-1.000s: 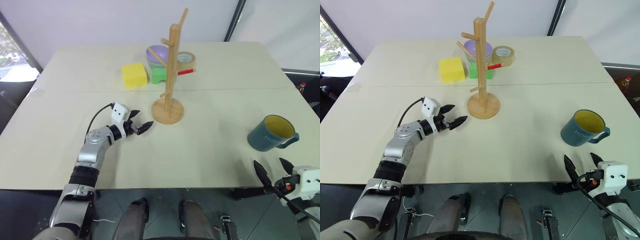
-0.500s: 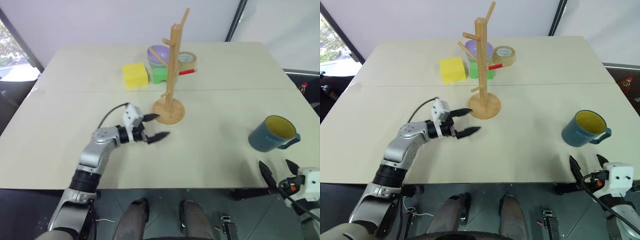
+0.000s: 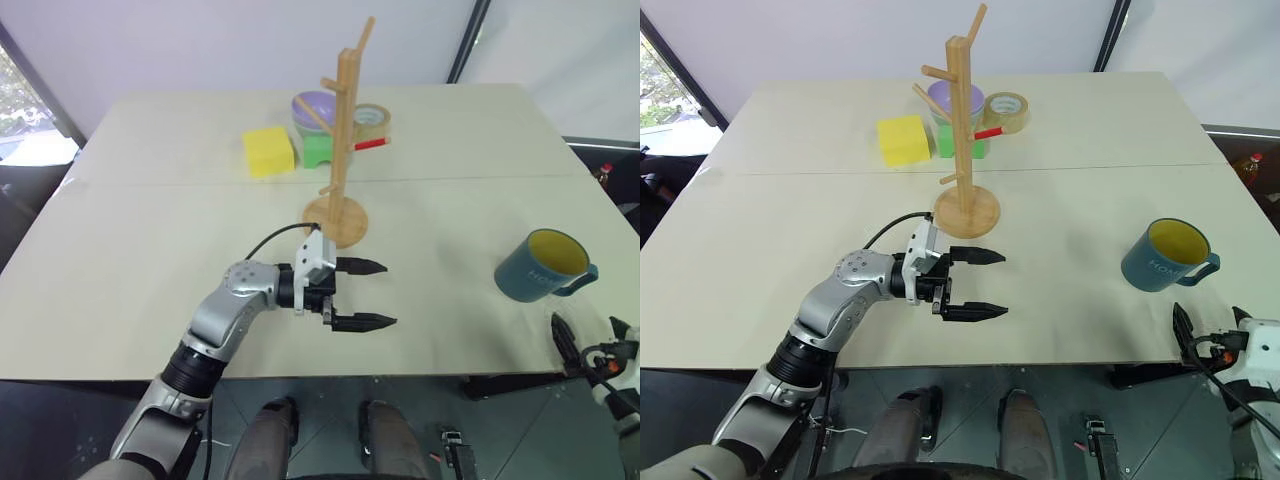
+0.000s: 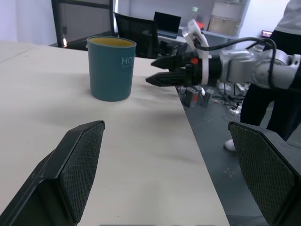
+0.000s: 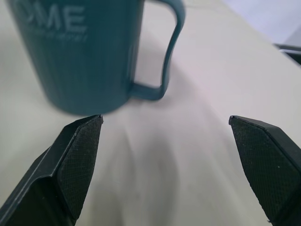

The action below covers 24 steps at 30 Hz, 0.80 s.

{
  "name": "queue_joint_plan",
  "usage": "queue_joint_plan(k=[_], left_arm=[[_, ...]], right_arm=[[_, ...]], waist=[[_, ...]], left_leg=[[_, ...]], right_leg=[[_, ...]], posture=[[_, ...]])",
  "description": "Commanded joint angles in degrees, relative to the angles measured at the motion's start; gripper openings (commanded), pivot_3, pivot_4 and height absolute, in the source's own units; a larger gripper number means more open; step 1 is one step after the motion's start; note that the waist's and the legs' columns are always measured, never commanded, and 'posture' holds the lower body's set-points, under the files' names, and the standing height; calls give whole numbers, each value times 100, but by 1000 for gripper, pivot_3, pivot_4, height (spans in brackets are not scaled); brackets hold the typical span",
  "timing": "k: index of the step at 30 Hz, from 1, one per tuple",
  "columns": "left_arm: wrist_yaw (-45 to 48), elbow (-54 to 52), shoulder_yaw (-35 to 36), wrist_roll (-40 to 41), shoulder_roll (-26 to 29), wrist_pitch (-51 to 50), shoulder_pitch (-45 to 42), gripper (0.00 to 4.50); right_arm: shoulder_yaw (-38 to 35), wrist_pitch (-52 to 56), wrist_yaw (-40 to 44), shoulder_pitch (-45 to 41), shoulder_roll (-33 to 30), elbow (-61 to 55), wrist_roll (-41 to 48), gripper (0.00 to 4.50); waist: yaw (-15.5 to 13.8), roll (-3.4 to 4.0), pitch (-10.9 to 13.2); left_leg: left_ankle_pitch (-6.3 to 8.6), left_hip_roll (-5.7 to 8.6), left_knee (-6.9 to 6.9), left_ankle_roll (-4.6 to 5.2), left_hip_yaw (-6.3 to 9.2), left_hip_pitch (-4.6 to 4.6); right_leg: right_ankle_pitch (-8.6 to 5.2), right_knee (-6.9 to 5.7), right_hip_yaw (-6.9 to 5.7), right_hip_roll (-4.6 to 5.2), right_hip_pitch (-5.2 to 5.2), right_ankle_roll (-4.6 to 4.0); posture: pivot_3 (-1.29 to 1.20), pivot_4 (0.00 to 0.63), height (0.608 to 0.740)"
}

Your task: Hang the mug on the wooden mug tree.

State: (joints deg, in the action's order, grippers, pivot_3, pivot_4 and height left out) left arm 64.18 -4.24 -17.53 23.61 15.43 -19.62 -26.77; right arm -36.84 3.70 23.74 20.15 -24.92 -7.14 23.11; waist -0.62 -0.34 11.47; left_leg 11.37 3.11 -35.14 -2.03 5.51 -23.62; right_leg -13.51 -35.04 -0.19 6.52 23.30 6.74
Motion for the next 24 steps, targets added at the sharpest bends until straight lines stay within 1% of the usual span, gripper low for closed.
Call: queue_joint_plan(k=[1,9,19,22,24], left_arm=[[-73,-123,-5,-32,-49,111,-50,4500],[-191,-204,65,-56,15,121,21,4500],[-358,-301,118,-11,62,98,44,4500],[-384,-350,135,15,76,78,53,4500],[-409,-372,148,21,84,75,64,4500]], right_arm=[[-130,6,-181,-337,-273,281,-130,4467],[-27,58,-171,-897,-546,800,-233,4467],[217,-19,100,-1456,-746,1517,-249,4467],[271,-51,220,-1609,-762,1647,-217,3632],[289,-52,288,-1678,-769,1698,-197,2576]], waist=[[4,0,0],[-6,1,-1],[8,2,-1],[7,2,-1],[4,2,-1]], left_leg=[[0,0,-1,0,-2,0],[2,3,1,7,-4,1],[2,5,-1,8,-8,10],[1,5,-1,8,-9,10],[1,5,-2,9,-9,10]], right_leg=[[0,0,0,0,0,0],[10,-2,1,1,-1,-16],[6,-6,2,1,-9,-10],[9,-6,2,1,-9,-13],[9,-6,3,1,-9,-13]], posture=[[0,150,740],[0,150,740],[0,150,740],[0,150,740],[0,150,740]])
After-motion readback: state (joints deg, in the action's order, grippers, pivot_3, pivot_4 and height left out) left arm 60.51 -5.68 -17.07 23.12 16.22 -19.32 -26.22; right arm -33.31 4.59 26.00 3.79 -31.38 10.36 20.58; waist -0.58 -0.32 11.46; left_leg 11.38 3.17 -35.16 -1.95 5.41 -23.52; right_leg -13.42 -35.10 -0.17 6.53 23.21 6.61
